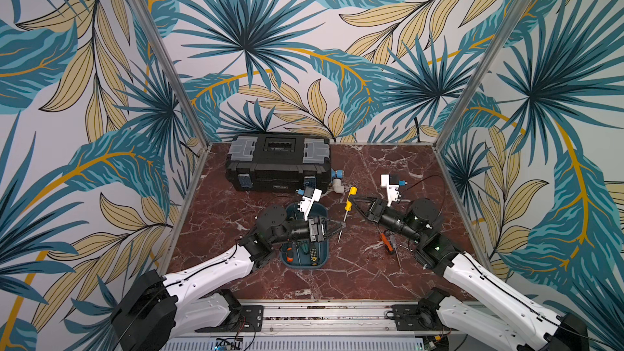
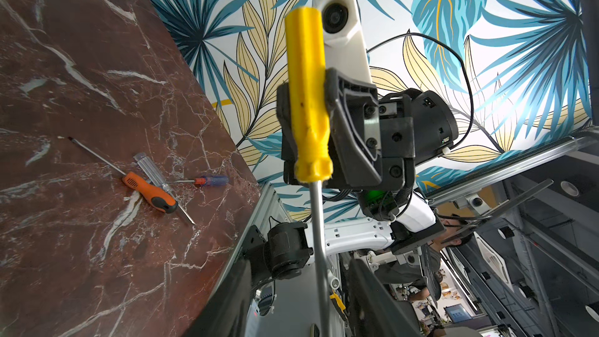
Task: Put the screwdriver on the desktop into the storage box
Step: Place the screwdriver in the storage box.
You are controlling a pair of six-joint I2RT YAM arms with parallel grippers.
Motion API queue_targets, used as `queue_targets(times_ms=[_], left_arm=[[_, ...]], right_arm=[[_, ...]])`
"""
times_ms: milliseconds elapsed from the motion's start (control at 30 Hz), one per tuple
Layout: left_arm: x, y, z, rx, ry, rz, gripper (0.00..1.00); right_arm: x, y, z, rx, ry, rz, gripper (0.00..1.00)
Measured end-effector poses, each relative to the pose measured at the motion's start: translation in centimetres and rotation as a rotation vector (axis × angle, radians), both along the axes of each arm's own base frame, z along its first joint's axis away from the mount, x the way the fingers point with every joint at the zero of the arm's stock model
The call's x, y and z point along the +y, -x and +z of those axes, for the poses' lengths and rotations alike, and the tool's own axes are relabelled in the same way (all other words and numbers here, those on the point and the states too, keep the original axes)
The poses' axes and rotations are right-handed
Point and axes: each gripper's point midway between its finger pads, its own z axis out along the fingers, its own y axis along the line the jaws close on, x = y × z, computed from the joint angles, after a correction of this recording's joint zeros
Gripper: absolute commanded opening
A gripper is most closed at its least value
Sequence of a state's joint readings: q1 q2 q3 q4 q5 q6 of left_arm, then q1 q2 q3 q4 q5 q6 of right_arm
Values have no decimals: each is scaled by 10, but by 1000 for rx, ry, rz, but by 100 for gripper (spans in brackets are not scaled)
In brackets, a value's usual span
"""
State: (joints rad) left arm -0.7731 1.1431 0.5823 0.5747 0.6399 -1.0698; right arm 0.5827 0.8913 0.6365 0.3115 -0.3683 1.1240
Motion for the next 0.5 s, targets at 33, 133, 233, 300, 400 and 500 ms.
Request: queue_targets(times_ms=[33, 133, 233, 300, 400, 500], left_arm=[[0, 0, 0, -2, 1, 0, 41], [0, 1, 2, -9, 6, -2, 31], [-1, 1, 4, -17, 12, -5, 17], [-1, 3, 5, -21, 14, -10, 12], [-1, 2, 3, -14, 6, -9, 5], [-2, 0, -5, -12, -38, -2, 0]], right_arm=[[1, 1, 1, -1, -3, 5, 0], [1, 2, 1, -1, -5, 10, 0], [1, 2, -1, 4, 0, 10, 0], [2, 2, -3, 8, 6, 11, 0], [2, 1, -5, 5, 15, 11, 0], [1, -1, -12, 10, 47, -2, 2]])
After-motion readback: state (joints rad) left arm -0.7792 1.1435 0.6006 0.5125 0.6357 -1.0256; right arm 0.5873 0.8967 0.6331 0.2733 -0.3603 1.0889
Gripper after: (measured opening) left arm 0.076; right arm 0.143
